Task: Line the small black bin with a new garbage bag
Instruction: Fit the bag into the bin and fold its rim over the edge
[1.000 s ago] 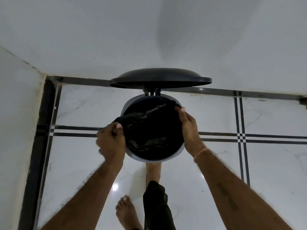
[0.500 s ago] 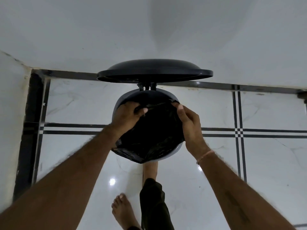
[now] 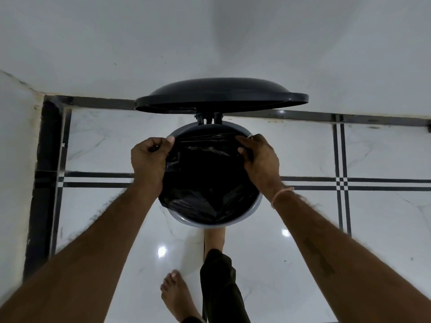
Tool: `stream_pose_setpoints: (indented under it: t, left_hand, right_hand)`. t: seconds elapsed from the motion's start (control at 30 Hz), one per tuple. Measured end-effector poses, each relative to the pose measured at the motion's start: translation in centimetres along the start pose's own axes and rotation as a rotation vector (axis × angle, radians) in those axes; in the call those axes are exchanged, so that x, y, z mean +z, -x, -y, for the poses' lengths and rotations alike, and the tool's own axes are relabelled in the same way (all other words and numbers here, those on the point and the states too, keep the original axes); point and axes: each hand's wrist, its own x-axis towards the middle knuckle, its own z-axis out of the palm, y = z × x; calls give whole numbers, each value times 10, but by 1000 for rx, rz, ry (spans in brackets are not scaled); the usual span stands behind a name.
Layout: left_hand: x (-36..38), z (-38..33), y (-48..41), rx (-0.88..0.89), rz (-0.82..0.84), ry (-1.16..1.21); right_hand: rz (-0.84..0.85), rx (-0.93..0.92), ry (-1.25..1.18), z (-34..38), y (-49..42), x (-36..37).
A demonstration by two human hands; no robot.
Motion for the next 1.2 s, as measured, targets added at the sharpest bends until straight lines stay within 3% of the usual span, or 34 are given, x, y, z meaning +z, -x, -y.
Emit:
stream_pose_setpoints:
  t: [0.27,0.5,0.7,0.9,1.07,1.2]
  left_hand:
    - [24,-3,-25,1,-186,-115]
    - [25,-5,-61,-151,-100,-97]
    - [20,-5,-64,-325,-66,-107]
    - [0,7,-39,-367,-55,-123]
    - [-10,20,-11,-251,-140,-49]
    - [-17,33,11,-369,-156,132]
  right_hand:
    - [-109,-80,93,4,-15,7]
    - [-11,88,98,6,-42,2]
    - [-31,269,-74,2,-49,-9]
    - [17,282,-128,-20,-32,-18]
    - [-81,322,-241,-32,11,-10]
    - [-254,456,-364,-26,38,-2]
